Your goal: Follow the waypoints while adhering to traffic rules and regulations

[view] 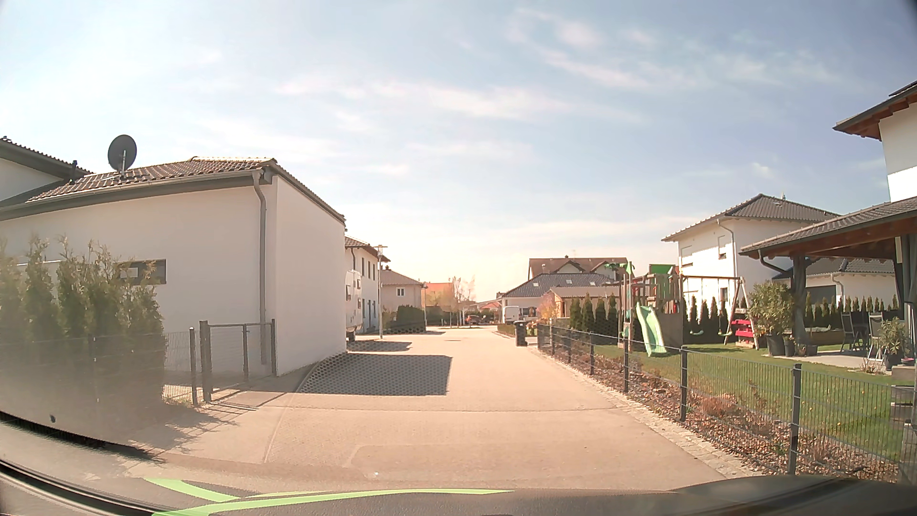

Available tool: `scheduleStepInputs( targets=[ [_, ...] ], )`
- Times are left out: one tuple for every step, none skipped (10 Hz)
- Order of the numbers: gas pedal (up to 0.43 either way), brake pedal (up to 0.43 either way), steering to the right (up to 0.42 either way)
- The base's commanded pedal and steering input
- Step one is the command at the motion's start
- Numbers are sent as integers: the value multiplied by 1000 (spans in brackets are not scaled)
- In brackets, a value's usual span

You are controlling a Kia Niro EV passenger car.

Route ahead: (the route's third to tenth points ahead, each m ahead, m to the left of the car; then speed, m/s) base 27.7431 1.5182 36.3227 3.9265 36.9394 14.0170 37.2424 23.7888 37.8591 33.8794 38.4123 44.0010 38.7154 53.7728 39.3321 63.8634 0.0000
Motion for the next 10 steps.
scheduleStepInputs(
  targets=[
    [0,366,0],
    [0,366,0],
    [0,366,0],
    [0,366,0],
    [0,366,0],
    [0,366,0],
    [0,366,0],
    [0,366,0],
    [0,366,0],
    [0,366,0]
  ],
)
